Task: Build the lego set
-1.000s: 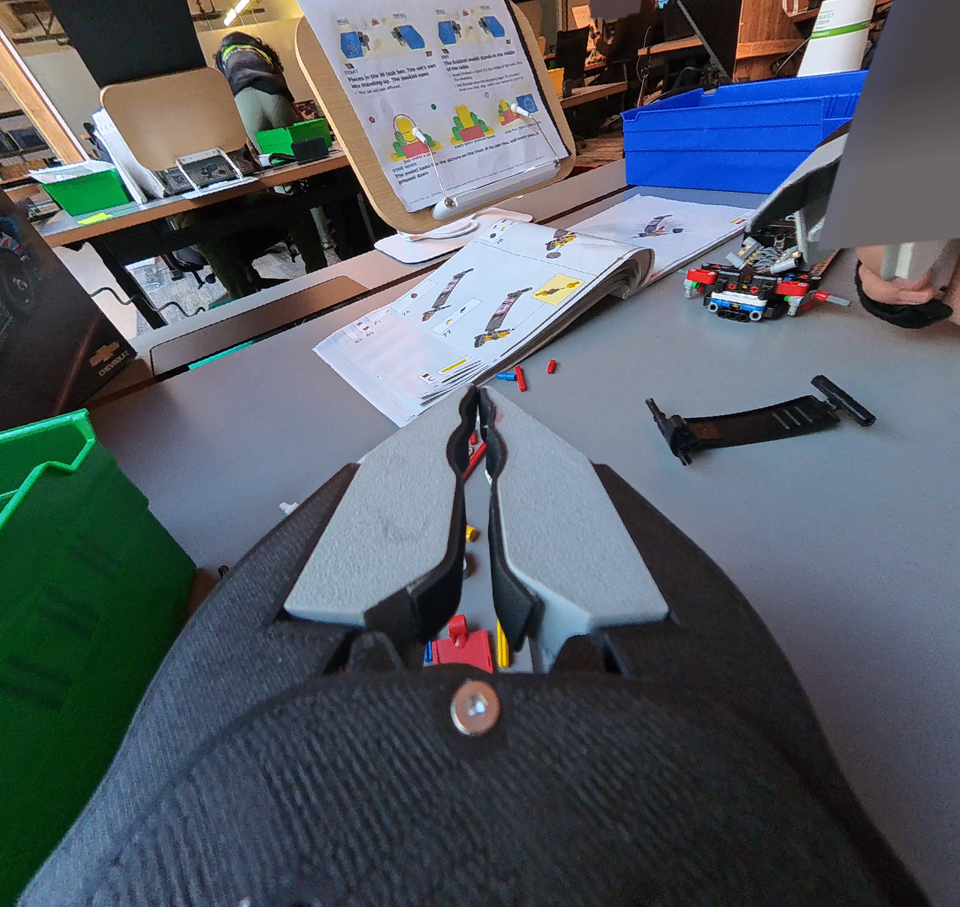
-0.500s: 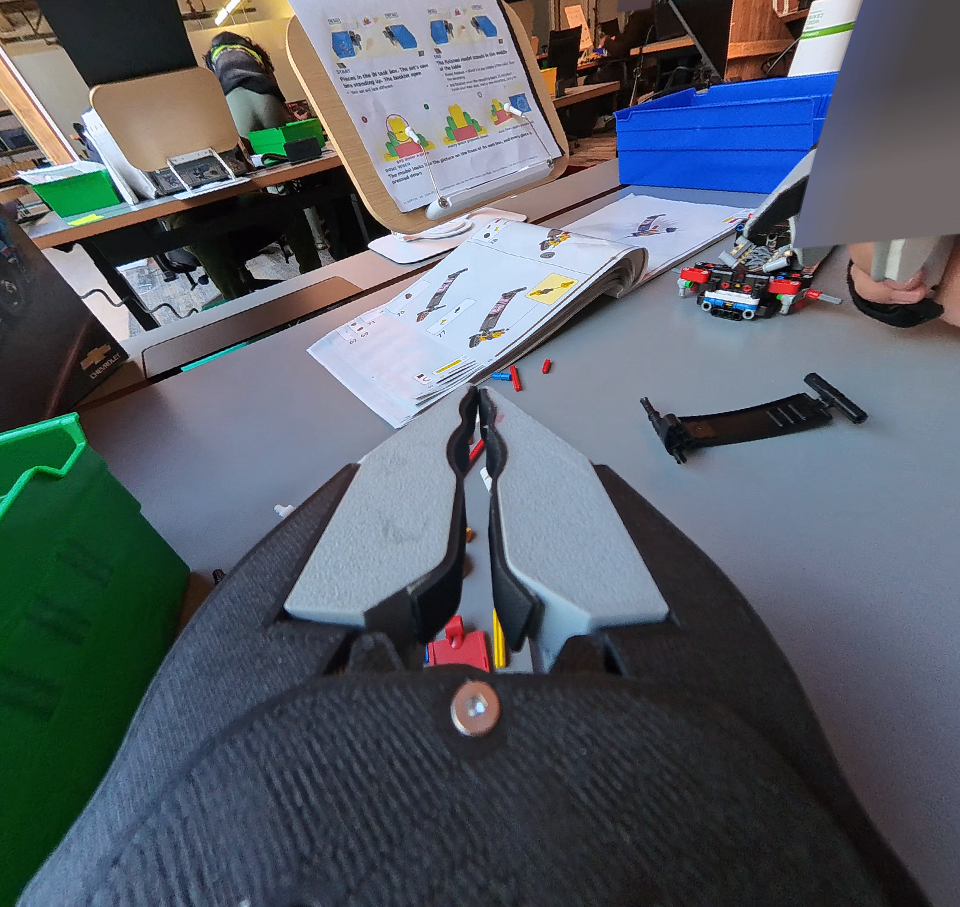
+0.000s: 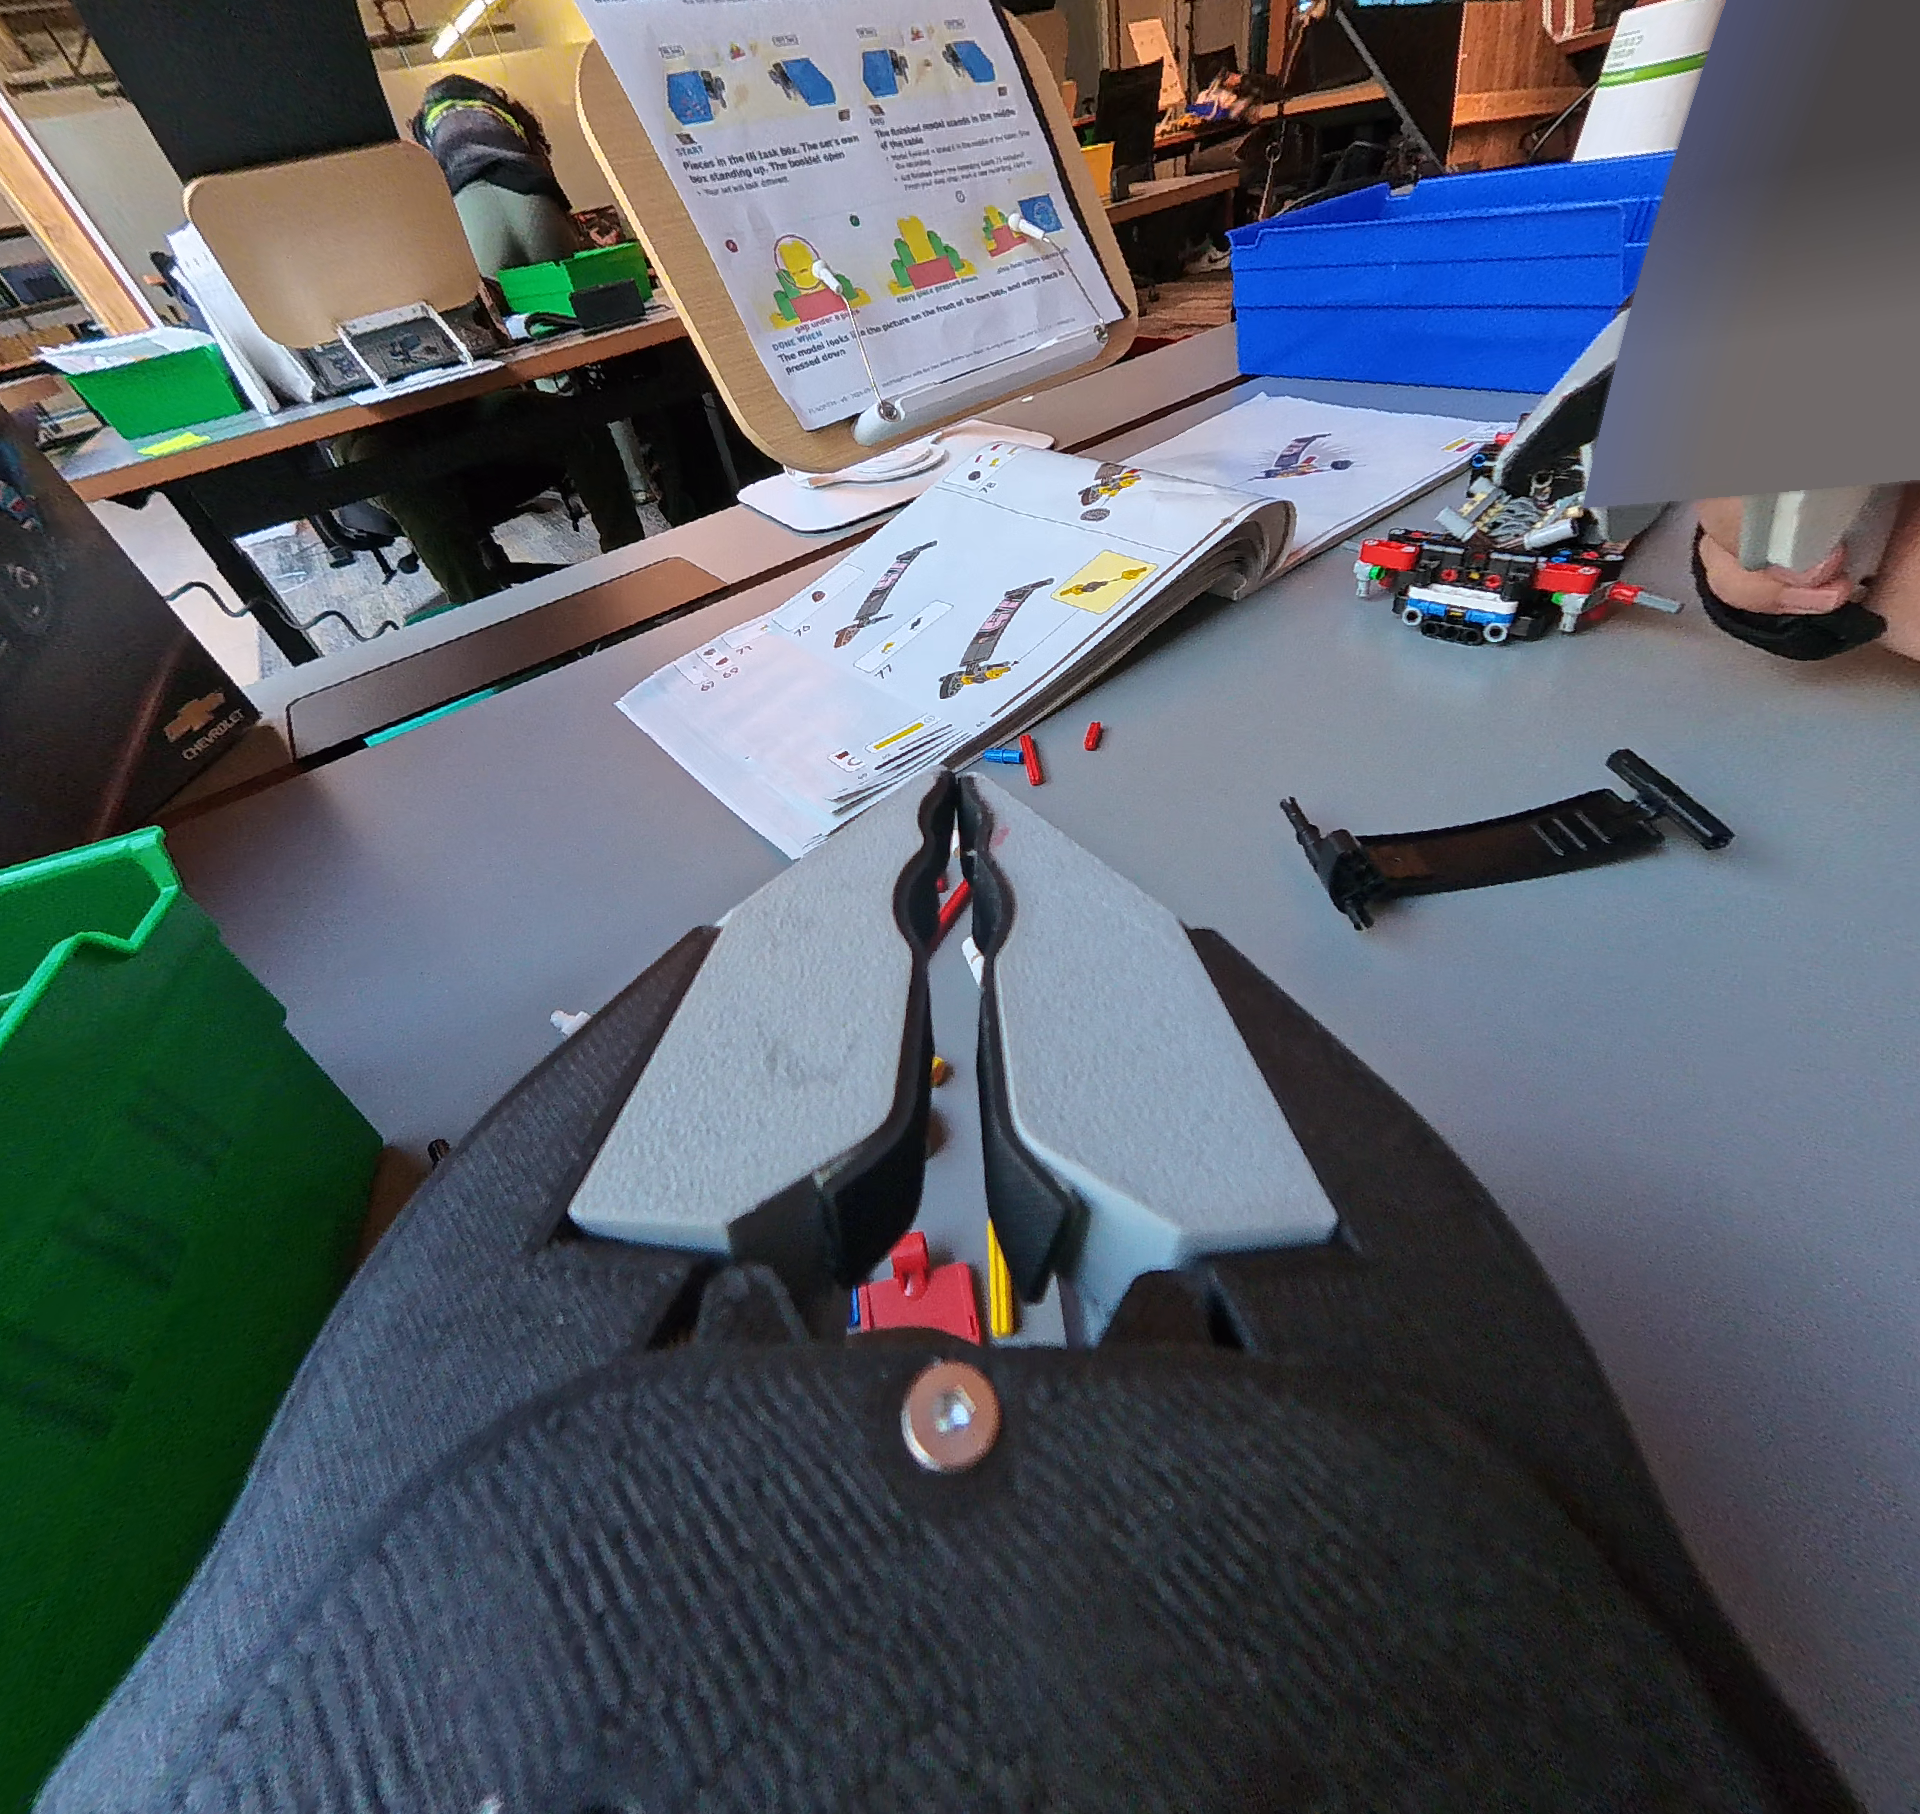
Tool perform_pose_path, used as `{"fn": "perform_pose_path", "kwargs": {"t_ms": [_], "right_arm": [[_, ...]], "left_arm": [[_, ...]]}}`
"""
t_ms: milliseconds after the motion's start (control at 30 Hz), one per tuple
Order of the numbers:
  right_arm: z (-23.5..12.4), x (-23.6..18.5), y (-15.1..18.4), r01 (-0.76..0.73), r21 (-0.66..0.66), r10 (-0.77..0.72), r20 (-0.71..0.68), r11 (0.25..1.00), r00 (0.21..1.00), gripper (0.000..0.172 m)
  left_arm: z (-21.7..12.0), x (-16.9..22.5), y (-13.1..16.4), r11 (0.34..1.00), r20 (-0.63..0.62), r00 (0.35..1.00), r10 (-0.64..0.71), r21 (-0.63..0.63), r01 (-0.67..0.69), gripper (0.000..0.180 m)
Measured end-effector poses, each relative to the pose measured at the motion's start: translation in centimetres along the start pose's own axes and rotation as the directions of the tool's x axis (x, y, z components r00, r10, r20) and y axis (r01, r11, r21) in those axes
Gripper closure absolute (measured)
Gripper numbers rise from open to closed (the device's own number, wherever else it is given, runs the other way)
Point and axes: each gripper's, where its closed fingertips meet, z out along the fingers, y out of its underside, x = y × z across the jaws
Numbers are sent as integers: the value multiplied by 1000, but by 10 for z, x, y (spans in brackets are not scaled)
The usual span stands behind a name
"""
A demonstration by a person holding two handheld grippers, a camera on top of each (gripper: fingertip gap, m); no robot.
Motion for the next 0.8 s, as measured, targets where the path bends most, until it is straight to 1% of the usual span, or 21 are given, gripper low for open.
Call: {"fn": "perform_pose_path", "kwargs": {"t_ms": [367, 467, 567, 633, 700, 733, 767, 800], "right_arm": [[0, 0, 0, 2, 0, -2, -2, 1000, 1000, 155], [-1, 0, 0, 8, 1, -8, -4, 1000, 1000, 155], [-1, 0, 0, 18, 0, -18, -11, 1000, 1000, 155], [-2, 1, 0, 20, -1, -20, -17, 1000, 1000, 156], [-2, 2, 0, 19, 0, -19, -19, 1000, 1000, 156], [-2, 2, 0, 18, 1, -18, -20, 1000, 1000, 156], [-2, 3, 0, 16, 1, -16, -21, 1000, 1000, 156], [-3, 3, 0, 15, 1, -15, -22, 1000, 1000, 155]], "left_arm": [[1, -4, 3, 1000, 20, 1000, -13, -14, 13, 180], [0, -10, 6, 999, 50, 998, -23, -26, 24, 180], [-3, -24, 10, 995, 101, 993, -56, -71, 63, 180], [-5, -32, 14, 986, 96, 991, -92, -132, 104, 180], [-5, -31, 24, 960, 42, 988, -151, -230, 157, 180], [-6, -21, 30, 938, -39, 982, -185, -307, 164, 180], [-10, -8, 39, 900, -117, 966, -230, -403, 165, 177], [-16, 1, 44, 869, -159, 954, -253, -471, 152, 173]]}}
